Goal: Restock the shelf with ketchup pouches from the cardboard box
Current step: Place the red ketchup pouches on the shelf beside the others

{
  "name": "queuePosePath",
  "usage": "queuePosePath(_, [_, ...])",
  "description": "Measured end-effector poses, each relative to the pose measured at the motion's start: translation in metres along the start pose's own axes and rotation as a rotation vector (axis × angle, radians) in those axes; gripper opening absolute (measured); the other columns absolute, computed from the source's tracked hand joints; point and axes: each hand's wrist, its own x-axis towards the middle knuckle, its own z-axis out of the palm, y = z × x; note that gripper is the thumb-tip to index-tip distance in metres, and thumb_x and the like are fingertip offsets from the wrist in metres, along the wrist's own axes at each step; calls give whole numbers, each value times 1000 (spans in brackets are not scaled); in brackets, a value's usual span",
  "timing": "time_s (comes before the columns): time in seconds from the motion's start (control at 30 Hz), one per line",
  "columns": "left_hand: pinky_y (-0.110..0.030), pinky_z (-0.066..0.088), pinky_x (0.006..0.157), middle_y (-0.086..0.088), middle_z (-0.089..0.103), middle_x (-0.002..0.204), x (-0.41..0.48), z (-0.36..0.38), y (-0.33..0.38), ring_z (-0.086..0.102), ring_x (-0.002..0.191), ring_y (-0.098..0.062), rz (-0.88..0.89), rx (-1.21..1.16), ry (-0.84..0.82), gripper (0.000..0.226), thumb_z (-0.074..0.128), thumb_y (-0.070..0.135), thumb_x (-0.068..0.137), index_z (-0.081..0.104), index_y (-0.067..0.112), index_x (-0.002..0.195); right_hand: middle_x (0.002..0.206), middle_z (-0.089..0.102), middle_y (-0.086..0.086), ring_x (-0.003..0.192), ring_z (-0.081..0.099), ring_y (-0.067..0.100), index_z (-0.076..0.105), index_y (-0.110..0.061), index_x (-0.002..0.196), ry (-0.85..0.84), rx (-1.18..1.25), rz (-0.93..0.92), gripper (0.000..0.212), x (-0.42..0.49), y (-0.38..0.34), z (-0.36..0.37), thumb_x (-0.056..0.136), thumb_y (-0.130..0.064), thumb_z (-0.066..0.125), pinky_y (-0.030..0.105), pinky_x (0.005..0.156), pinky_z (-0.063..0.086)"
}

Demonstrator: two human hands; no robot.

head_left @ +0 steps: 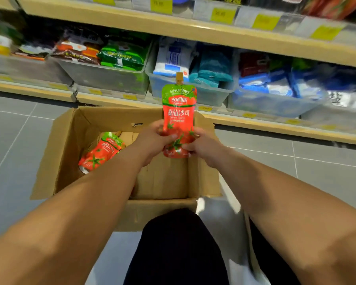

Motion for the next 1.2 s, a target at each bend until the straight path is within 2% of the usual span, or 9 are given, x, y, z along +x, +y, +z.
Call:
queuePosePath(0.27, [-35, 46, 97, -2, 62, 120, 11, 72, 96, 58, 107, -17, 368, 185, 3, 49, 63, 8, 83, 49, 23, 128, 83, 69, 5, 75, 61, 17, 72, -11, 96, 473, -285, -265, 24, -26, -57, -90, 72, -12, 75, 26, 66, 43])
queuePosePath(0.4, [-17, 38, 80, 7, 61, 106, 10, 112, 145, 54, 95, -9, 598, 316, 110, 46, 63, 16, 84, 50, 23, 127, 82, 66, -1, 80, 60, 18, 70, -17, 95, 623, -264, -381, 18, -35, -82, -139, 77, -18, 70, 29, 70, 43])
queuePosePath(0.53, [-31, 34, 86, 1, 64, 105, 11, 155, 187, 46, 106, -25, 734, 483, 266, 46, 59, 30, 86, 47, 29, 130, 80, 67, 1, 77, 59, 19, 68, -16, 87, 718, -254, -473, 9, -43, -104, -195, 79, -18, 67, 28, 64, 39])
queuePosePath(0.63, [-34, 41, 90, -3, 59, 119, 22, 187, 216, 50, 108, -26, 814, 486, 288, 49, 58, 30, 87, 44, 27, 134, 67, 59, -12, 67, 53, 11, 66, -23, 80, 755, -210, -549, 8, -44, -123, -233, 80, -15, 65, 19, 54, 33])
queuePosePath(0.73, [-21, 37, 82, -3, 52, 126, 37, 213, 239, 51, 110, -17, 864, 413, 289, 48, 58, 26, 88, 43, 23, 134, 83, 67, -12, 78, 59, 8, 68, -21, 98, 781, -230, -572, 23, -36, -136, -268, 82, -7, 58, 10, 61, 39])
queuePosePath(0.83, [-17, 34, 84, 0, 50, 130, 53, 240, 261, 48, 109, -8, 873, 376, 303, 48, 57, 24, 89, 43, 24, 135, 105, 69, -1, 94, 62, 14, 64, -17, 114, 818, -264, -580, 34, -22, -147, -306, 85, -2, 52, 20, 75, 47])
queuePosePath(0.97, [-12, 29, 81, 3, 48, 129, 74, 265, 279, 39, 96, 3, 897, 396, 366, 49, 57, 18, 88, 43, 24, 135, 98, 69, -5, 91, 62, 10, 65, -20, 106, 805, -194, -658, 28, -3, -154, -337, 86, -3, 55, 15, 74, 45])
queuePosePath(1.1, [-23, 38, 82, 1, 51, 127, 94, 280, 282, 50, 98, -10, 858, 412, 392, 47, 57, 20, 89, 43, 22, 134, 103, 69, -1, 93, 63, 14, 63, -14, 111, 722, -172, -612, 36, 19, -152, -355, 83, 2, 50, 24, 81, 51])
queuePosePath(1.2, [-23, 38, 75, -2, 57, 116, 108, 288, 281, 52, 90, -12, 837, 450, 447, 42, 58, 25, 89, 48, 19, 129, 102, 69, 1, 91, 63, 16, 61, -11, 115, 719, -337, -568, 30, 35, -153, -367, 85, -13, 57, 22, 72, 46])
